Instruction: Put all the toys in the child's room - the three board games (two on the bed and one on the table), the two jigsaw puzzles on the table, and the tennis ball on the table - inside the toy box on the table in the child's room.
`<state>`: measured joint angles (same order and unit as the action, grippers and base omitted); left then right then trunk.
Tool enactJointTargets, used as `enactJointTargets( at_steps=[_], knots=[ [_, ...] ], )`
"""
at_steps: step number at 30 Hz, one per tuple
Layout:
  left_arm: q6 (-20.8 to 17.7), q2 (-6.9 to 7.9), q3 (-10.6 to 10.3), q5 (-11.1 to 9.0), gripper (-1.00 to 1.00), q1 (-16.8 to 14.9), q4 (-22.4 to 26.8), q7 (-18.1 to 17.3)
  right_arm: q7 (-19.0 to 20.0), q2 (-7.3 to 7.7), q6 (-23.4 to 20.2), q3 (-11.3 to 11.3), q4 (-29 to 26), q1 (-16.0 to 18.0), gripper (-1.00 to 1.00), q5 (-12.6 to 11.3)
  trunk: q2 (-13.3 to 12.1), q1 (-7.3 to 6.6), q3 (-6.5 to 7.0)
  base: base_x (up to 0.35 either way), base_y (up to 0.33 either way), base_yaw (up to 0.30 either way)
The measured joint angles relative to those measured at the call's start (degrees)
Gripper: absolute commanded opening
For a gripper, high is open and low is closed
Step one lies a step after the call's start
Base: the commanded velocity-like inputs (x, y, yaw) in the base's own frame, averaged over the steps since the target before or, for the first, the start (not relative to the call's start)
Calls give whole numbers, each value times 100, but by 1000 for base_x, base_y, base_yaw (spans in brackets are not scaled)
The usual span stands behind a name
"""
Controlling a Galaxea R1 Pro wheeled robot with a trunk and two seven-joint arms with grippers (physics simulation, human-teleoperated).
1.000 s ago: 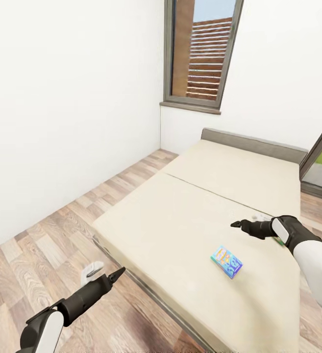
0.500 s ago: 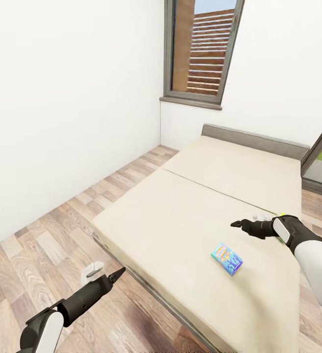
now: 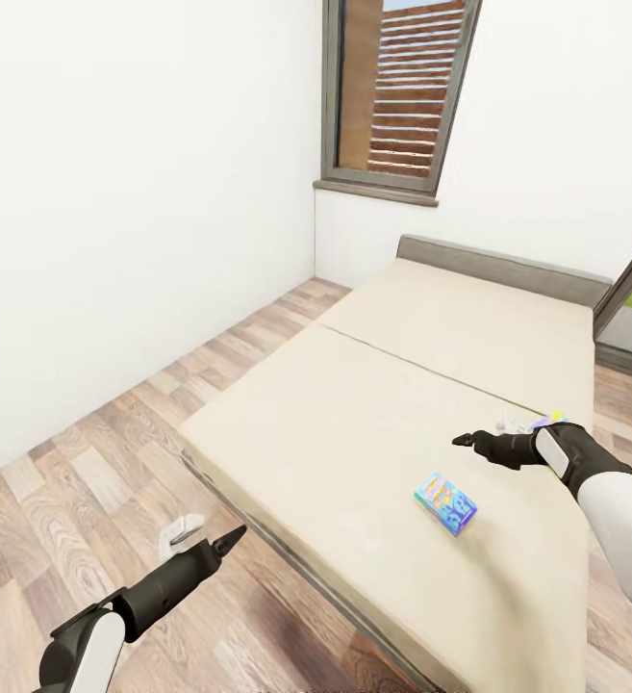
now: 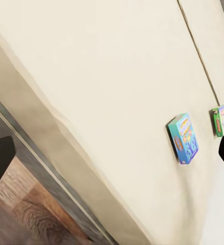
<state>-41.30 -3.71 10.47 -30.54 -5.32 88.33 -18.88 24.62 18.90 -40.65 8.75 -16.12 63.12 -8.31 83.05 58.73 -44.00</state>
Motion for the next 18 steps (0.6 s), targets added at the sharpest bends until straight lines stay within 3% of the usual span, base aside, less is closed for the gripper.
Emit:
enactJointTargets(
  at_steps=[18],
  knots=[
    [12, -8, 0, 8, 100, 0, -15, 29, 2, -1, 2, -2, 0, -1, 100, 3, 0, 0, -168, 0, 0, 0]
  ],
)
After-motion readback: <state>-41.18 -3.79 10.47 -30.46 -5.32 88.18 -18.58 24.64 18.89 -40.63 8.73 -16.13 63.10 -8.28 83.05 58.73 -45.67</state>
